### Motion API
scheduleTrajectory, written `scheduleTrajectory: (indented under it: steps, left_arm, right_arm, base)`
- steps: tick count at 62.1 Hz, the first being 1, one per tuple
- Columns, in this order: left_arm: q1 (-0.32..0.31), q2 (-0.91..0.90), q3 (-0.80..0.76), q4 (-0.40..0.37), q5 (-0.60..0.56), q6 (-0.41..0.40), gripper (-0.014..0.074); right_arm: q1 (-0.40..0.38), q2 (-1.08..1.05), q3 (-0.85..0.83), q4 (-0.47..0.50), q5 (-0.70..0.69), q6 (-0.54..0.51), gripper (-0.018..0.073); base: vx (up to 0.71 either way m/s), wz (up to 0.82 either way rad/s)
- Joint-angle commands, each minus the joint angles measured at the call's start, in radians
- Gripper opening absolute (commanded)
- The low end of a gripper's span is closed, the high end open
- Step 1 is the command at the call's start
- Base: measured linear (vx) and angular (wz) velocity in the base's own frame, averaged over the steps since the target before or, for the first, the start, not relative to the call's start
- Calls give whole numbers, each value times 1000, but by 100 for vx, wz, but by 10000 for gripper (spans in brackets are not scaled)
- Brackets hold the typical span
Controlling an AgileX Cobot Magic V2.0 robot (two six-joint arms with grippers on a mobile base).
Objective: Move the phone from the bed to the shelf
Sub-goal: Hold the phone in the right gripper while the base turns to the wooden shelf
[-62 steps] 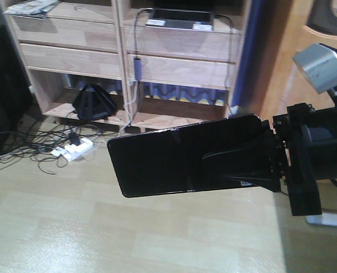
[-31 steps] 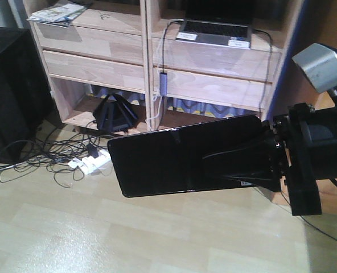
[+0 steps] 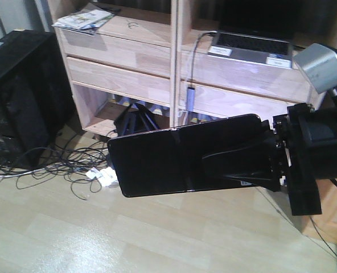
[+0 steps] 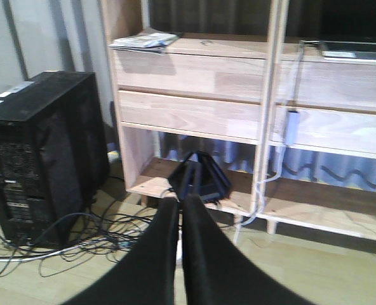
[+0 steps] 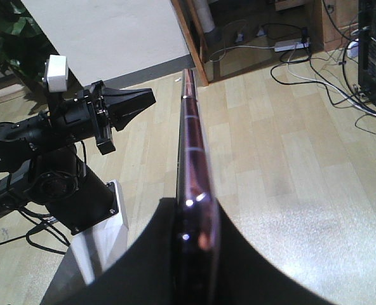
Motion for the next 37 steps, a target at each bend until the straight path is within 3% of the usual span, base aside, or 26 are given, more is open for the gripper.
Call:
scheduleTrajectory:
  steps: [1, 37]
  left_arm:
    - [-4, -6, 2, -9, -73, -4, 1]
    - [-4, -6, 2, -9, -73, -4, 1]
  right_arm:
    - [-3, -21, -26, 92, 70, -1, -4]
    - [-3, -21, -26, 92, 70, -1, -4]
  base:
    - [24, 20]
    - [21, 12]
